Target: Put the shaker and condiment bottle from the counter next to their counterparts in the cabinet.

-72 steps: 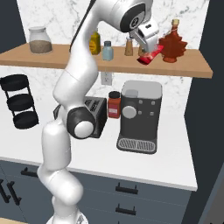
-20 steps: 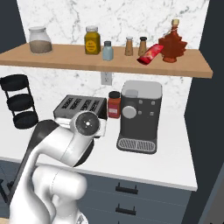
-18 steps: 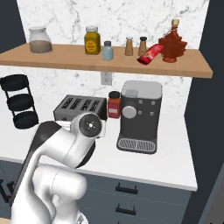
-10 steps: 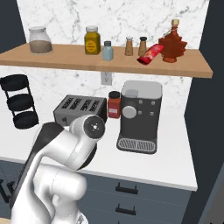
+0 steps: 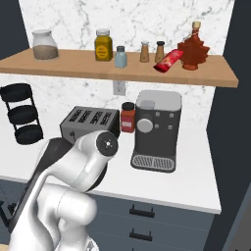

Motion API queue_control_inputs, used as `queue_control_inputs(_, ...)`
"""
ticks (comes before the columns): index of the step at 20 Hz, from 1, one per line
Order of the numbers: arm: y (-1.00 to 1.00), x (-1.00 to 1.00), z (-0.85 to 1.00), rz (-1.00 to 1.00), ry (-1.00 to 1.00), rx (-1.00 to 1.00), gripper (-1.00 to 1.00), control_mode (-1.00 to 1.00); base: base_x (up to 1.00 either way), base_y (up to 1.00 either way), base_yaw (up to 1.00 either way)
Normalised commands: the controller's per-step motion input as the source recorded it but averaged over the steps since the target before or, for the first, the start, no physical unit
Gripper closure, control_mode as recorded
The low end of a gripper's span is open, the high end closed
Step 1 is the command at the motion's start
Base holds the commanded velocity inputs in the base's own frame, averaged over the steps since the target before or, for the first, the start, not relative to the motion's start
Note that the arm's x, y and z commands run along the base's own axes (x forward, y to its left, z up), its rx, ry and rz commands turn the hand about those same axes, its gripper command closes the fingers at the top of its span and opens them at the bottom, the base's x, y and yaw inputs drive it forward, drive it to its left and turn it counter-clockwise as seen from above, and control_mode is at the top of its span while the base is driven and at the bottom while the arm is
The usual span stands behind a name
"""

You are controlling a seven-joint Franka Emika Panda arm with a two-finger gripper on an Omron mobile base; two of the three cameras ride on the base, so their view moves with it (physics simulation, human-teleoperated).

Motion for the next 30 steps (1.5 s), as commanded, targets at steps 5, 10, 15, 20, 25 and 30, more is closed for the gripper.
queue_control_inputs(5, 0.23, -0.03, -0.68, 0.05, -0.2, 0.0, -1.0, -1.0, 0.0, 0.0, 0.0)
queue_control_inputs(10, 0.27, 0.0, -0.79, 0.04, -0.24, 0.0, -1.0, -1.0, 0.0, 0.0, 0.0)
queue_control_inputs(15, 0.42, 0.0, -0.65, 0.01, -0.19, 0.0, -1.0, -1.0, 0.0, 0.0, 0.0)
queue_control_inputs(20, 0.55, 0.0, -0.44, 0.0, -0.13, 0.0, -1.0, -1.0, 0.0, 0.0, 0.0)
queue_control_inputs(25, 0.48, 0.05, -0.46, 0.0, -0.11, 0.0, -1.0, -1.0, 0.0, 0.0, 0.0)
queue_control_inputs(30, 0.34, 0.15, -0.4, -0.04, -0.08, 0.0, -1.0, -1.0, 0.0, 0.0, 0.0)
